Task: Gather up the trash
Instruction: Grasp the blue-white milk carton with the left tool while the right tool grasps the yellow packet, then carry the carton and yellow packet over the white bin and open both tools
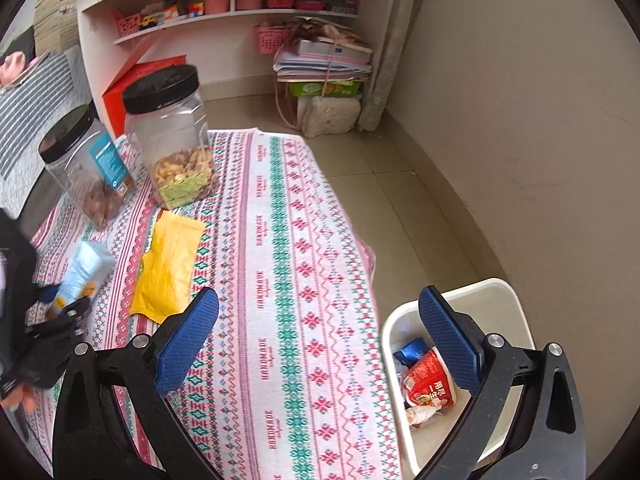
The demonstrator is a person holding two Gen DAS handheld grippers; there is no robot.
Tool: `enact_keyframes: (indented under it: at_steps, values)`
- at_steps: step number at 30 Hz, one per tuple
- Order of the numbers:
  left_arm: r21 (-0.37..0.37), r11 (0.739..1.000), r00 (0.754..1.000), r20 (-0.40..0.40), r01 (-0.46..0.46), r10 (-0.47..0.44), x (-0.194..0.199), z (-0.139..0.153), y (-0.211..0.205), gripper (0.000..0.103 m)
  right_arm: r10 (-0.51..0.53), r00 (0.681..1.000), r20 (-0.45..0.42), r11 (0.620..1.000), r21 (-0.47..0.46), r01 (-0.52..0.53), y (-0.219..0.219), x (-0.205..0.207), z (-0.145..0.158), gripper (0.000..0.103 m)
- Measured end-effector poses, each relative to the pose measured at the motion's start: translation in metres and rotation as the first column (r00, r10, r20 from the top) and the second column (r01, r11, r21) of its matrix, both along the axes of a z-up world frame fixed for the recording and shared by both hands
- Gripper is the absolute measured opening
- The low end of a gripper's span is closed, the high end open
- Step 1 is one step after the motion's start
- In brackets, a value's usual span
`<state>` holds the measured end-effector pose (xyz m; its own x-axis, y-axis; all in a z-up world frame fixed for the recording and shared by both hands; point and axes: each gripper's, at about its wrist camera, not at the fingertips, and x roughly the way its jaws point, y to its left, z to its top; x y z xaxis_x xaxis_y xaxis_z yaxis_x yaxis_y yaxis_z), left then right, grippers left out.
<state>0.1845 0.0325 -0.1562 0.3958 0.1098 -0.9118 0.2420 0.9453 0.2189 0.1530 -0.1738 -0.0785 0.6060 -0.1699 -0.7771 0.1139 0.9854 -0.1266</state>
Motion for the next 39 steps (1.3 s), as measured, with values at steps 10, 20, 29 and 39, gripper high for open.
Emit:
enact_keyframes:
  at_steps: [10, 20, 29, 39]
  values:
    - [-0.261, 0.94, 0.975, -0.054, -0.222, 0.215, -0.094, 0.033, 0.047, 0.025, 0.079, 0.994, -0.071, 0.993, 0.099, -0.072, 0.045, 0.017, -0.042, 0.096]
    - [-0.323, 0.921, 0.973, 0.001, -0.219, 0.232, -0.113, 0.053, 0.068, 0.026, 0.091, 0.988, -0.127, 0.983, 0.169, -0.069, 0.094, 0.075, -0.078, 0.096]
    - [-0.35, 0.909, 0.955, 0.105, -0.225, 0.276, -0.109, 0.088, 0.086, 0.026, 0.111, 0.98, -0.162, 0.984, 0.154, -0.086, 0.123, 0.101, -0.11, 0.041]
    - [-0.358, 0.882, 0.928, 0.096, -0.306, 0.361, -0.103, 0.085, 0.105, 0.026, 0.188, 0.979, -0.076, 0.955, 0.247, -0.164, 0.119, 0.041, -0.069, 0.025]
